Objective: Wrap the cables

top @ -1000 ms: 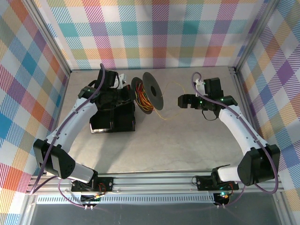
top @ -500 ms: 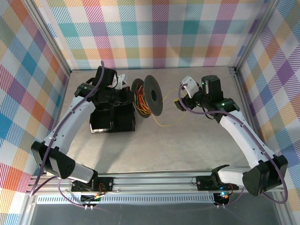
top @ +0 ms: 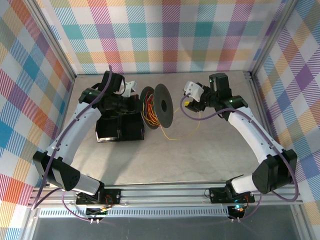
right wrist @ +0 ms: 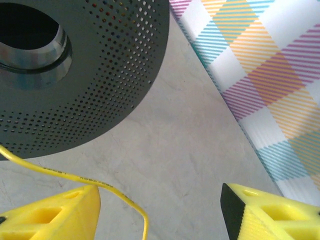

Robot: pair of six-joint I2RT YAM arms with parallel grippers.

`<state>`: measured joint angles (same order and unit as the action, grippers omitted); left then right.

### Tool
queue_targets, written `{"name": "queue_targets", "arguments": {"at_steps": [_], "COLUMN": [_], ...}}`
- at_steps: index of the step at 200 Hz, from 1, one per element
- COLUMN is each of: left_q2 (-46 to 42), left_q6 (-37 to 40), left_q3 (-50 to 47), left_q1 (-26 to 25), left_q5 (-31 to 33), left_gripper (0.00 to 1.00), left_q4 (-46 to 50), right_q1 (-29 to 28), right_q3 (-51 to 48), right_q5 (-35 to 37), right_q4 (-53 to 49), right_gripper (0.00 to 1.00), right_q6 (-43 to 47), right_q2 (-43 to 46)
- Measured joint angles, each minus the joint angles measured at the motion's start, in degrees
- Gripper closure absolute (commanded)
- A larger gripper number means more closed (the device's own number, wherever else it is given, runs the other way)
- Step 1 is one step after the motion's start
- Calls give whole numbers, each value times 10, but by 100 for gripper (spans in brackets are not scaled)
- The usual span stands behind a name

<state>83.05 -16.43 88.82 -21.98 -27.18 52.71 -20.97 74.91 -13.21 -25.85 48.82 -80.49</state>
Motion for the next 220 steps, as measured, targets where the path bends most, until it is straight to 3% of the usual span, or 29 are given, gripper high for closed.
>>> {"name": "queue_targets", "arguments": {"at_steps": [53, 78, 134, 158, 175, 220], "left_q2": [-1, -5, -12, -12, -12, -20], "left_q6": [3, 5, 7, 7, 7, 7], "left_q3": [0, 0, 0, 0, 0, -4], "left_q1": [0, 0, 0, 0, 0, 0], "left_q5": [0, -2, -4, -4, -4, -12], "left_gripper": [100, 100, 100, 100, 100, 100], "left_q4": [1, 2, 2, 2, 2, 1], "right_q1": [-1, -3, -10, -12, -12, -12], "right_q3": [6, 6, 23, 33, 37, 38], "right_q5": [-47, -61, -71, -71, -75, -68], "right_q4": [-19, -23, -34, -38, -38, -17], "right_gripper": [34, 44, 52, 72, 100, 100], "right_q6": [36, 46, 46, 45, 41, 19], "right_q2": [-20, -21, -52, -62, -63, -67]}}
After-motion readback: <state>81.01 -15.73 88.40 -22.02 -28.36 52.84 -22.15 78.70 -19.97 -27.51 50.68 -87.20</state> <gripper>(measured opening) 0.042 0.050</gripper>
